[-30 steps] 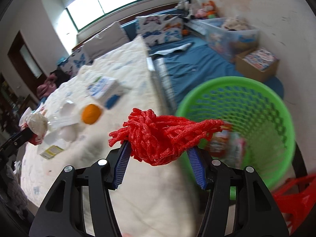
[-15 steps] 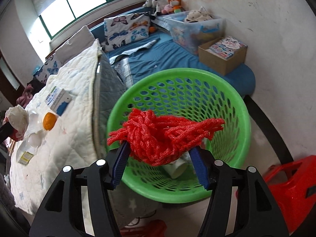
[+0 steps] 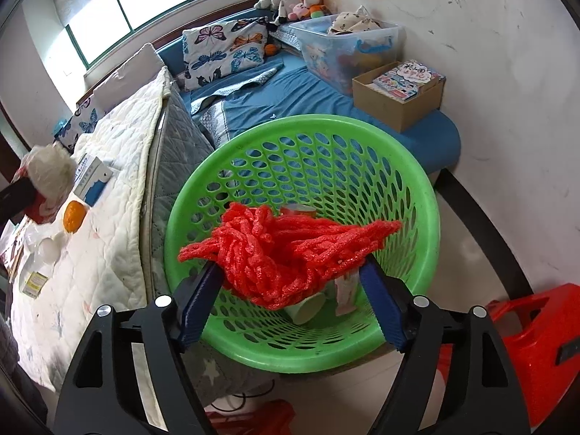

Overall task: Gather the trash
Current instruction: 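Release the red net into the basket with the right gripper while the left gripper carries the tissue over it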

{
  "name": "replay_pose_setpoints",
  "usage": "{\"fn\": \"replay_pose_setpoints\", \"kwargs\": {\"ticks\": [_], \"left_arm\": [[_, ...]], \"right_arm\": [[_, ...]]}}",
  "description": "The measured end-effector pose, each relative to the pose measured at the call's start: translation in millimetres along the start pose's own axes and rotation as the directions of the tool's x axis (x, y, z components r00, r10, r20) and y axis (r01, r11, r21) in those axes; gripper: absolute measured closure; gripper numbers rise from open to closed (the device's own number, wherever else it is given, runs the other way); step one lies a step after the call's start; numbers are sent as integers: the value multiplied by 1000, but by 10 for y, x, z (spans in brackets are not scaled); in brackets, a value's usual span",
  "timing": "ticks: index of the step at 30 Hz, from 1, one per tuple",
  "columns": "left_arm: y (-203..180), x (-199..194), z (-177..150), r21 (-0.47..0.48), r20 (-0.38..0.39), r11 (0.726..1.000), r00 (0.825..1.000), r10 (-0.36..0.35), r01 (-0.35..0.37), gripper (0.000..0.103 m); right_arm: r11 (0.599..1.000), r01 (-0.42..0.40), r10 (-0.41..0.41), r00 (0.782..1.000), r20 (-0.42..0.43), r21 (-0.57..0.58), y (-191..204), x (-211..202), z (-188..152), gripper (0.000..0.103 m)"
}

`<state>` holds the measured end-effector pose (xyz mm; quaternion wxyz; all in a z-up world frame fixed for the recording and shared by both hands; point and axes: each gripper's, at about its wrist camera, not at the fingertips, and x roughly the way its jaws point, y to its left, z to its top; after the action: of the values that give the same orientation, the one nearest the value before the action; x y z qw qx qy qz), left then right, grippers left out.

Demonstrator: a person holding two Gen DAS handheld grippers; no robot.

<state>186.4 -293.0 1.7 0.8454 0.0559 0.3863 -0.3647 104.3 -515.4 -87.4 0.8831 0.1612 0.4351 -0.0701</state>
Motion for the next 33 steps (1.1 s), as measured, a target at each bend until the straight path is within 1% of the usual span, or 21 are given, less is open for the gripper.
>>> {"fn": "replay_pose_setpoints", "kwargs": {"ticks": [4, 14, 20, 27, 33], "left_arm": [[-68, 133, 52, 7, -17, 1000, 1000, -6, 6, 67], [-156, 313, 85, 6, -47, 1000, 999, -21, 21, 67], [-273, 432, 88, 29, -69, 999, 997, -27, 29, 67], [-371, 604, 104, 51, -98, 998, 995, -18, 23, 66], [-381, 756, 106, 64, -123, 998, 992, -4, 12, 65]], "right_arm": [[1000, 9, -9, 1000, 8, -4, -32, -16, 3, 23], [1000, 4, -4, 1000, 14, 6, -108, -72, -4, 22], [1000, 5, -5, 1000, 30, 17, -158, -142, -26, 22], [999, 6, -7, 999, 42, 34, -227, -216, -72, 22], [998, 5, -8, 999, 45, 55, -275, -240, -112, 22]]}}
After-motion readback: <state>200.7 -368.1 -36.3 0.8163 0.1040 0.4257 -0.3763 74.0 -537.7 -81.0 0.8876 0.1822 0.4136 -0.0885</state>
